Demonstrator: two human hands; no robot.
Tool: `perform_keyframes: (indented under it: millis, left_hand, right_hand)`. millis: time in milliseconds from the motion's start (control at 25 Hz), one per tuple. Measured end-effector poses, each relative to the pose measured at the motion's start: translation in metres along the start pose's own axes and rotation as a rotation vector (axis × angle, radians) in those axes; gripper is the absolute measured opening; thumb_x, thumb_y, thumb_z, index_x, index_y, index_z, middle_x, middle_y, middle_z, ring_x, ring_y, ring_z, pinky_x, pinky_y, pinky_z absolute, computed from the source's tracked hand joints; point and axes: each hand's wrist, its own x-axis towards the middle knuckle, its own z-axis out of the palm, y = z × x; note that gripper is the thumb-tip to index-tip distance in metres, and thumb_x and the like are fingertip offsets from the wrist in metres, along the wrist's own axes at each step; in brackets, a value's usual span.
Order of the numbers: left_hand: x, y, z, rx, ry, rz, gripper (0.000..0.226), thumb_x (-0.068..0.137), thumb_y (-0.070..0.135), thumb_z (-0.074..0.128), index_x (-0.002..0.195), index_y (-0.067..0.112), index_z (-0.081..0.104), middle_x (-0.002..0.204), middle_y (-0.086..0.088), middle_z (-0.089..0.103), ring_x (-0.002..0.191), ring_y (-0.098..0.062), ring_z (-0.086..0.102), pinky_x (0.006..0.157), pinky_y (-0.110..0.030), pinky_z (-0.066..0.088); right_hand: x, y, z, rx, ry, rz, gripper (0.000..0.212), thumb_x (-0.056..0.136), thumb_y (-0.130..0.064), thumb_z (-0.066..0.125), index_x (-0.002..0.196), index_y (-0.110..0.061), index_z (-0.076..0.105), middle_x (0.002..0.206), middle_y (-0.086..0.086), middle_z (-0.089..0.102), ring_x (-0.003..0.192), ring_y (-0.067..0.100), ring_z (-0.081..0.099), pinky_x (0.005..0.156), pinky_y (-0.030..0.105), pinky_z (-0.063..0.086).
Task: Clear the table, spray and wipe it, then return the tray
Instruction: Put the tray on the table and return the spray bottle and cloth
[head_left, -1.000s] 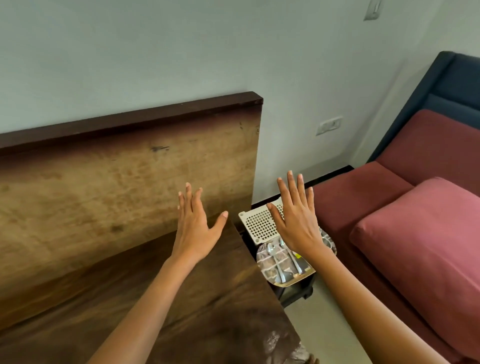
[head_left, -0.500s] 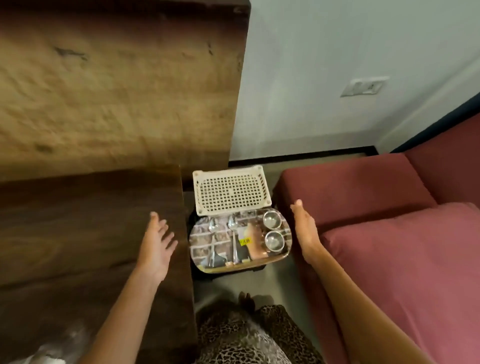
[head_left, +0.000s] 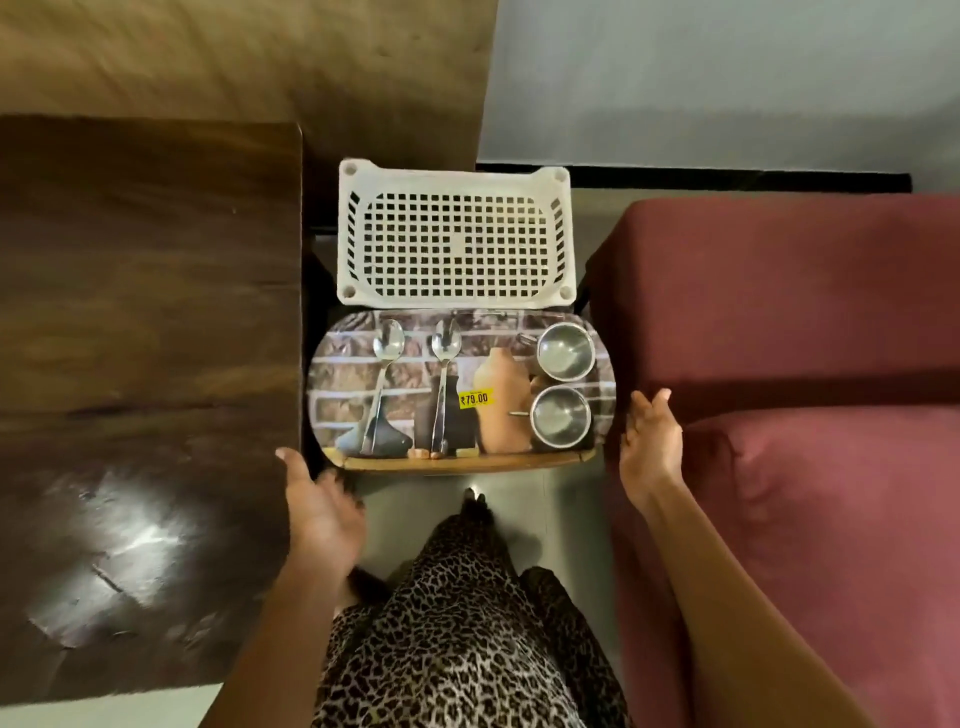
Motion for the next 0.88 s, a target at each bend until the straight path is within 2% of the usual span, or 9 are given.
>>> perform_keyframes:
  millis: [80, 160, 240, 360, 440, 520, 640, 760, 880]
  left_hand:
    - [0.040, 0.003, -0.003, -0.102, 0.040, 0.100, 0.104, 0.060, 0.089, 0.042, 0.144, 0.027, 0.030, 0.152, -0.002, 0.029, 0.140, -0.024, 0.026, 0.115, -0.045, 0.013]
    - [0.067, 0.005, -0.009, -0.166, 0.071, 0.167, 0.106, 0.049, 0.087, 0.057, 0.135, 0.026, 0.046, 0.141, 0.001, 0.044, 0.120, -0.020, 0.046, 0.107, -0.038, 0.021]
    - [0.070, 0.001, -0.002, -0.240, -0.017, 0.194, 0.082, 0.066, 0.075, 0.056, 0.125, 0.018, 0.057, 0.132, -0.004, 0.055, 0.109, -0.023, 0.053, 0.102, -0.040, 0.031]
    - [0.074, -0.010, 0.005, -0.231, -0.065, 0.288, 0.047, 0.095, 0.044, 0.033, 0.121, 0.013, 0.058, 0.110, -0.006, 0.070, 0.102, -0.023, 0.065, 0.088, -0.041, 0.049]
    - [0.079, -0.015, 0.008, -0.199, -0.069, 0.289, 0.037, 0.099, 0.031, 0.029, 0.111, 0.015, 0.060, 0.092, -0.003, 0.074, 0.089, -0.018, 0.070, 0.078, -0.037, 0.052]
    - [0.082, -0.015, 0.008, -0.201, -0.036, 0.261, 0.031, 0.100, 0.025, 0.031, 0.105, 0.013, 0.059, 0.080, -0.003, 0.075, 0.078, -0.017, 0.071, 0.070, -0.036, 0.052]
    - [0.084, -0.012, 0.002, -0.205, -0.044, 0.259, 0.026, 0.098, 0.019, 0.035, 0.111, 0.014, 0.057, 0.093, -0.005, 0.072, 0.086, -0.020, 0.070, 0.068, -0.037, 0.055]
    - [0.075, -0.009, -0.003, -0.206, -0.053, 0.251, 0.025, 0.097, 0.015, 0.035, 0.106, 0.016, 0.058, 0.105, -0.005, 0.069, 0.095, -0.021, 0.068, 0.082, -0.041, 0.054]
    - [0.054, 0.000, -0.005, -0.202, -0.076, 0.223, 0.035, 0.096, 0.015, 0.035, 0.125, 0.009, 0.054, 0.120, -0.010, 0.063, 0.106, -0.025, 0.063, 0.093, -0.044, 0.048]
  right_hand:
    - [0.024, 0.002, 0.000, 0.157, -0.035, 0.075, 0.062, 0.099, -0.049, 0.020, 0.144, -0.007, 0.030, 0.153, 0.009, 0.027, 0.141, 0.021, 0.024, 0.116, 0.036, 0.016]
    - [0.043, 0.006, -0.004, 0.254, -0.016, 0.105, 0.064, 0.098, -0.050, 0.020, 0.137, -0.004, 0.040, 0.147, 0.011, 0.038, 0.136, 0.022, 0.035, 0.115, 0.038, 0.022]
    - [0.059, 0.014, -0.007, 0.270, -0.076, 0.095, 0.060, 0.097, -0.048, 0.024, 0.131, -0.003, 0.047, 0.138, 0.013, 0.049, 0.128, 0.025, 0.046, 0.112, 0.042, 0.030]
    - [0.077, 0.029, -0.003, 0.151, -0.211, 0.092, 0.052, 0.097, -0.043, 0.031, 0.125, -0.005, 0.054, 0.119, 0.014, 0.063, 0.113, 0.029, 0.059, 0.101, 0.044, 0.043]
    - [0.073, 0.033, 0.006, 0.106, -0.289, 0.092, 0.060, 0.092, -0.049, 0.041, 0.129, -0.004, 0.052, 0.125, 0.022, 0.058, 0.116, 0.035, 0.056, 0.100, 0.050, 0.043]
    - [0.074, 0.038, 0.010, 0.116, -0.317, 0.058, 0.074, 0.083, -0.054, 0.058, 0.134, -0.001, 0.045, 0.133, 0.031, 0.047, 0.122, 0.044, 0.048, 0.103, 0.059, 0.037]
    - [0.080, 0.050, 0.000, 0.110, -0.368, 0.001, 0.076, 0.082, -0.051, 0.064, 0.134, 0.000, 0.043, 0.134, 0.037, 0.040, 0.124, 0.050, 0.042, 0.103, 0.065, 0.032]
    - [0.064, 0.046, -0.004, 0.120, -0.375, -0.002, 0.075, 0.082, -0.050, 0.064, 0.134, 0.000, 0.043, 0.135, 0.037, 0.040, 0.124, 0.051, 0.041, 0.103, 0.066, 0.031]
    - [0.038, 0.034, -0.007, 0.142, -0.385, -0.002, 0.074, 0.078, -0.048, 0.067, 0.132, -0.002, 0.047, 0.133, 0.035, 0.044, 0.122, 0.049, 0.045, 0.103, 0.064, 0.033]
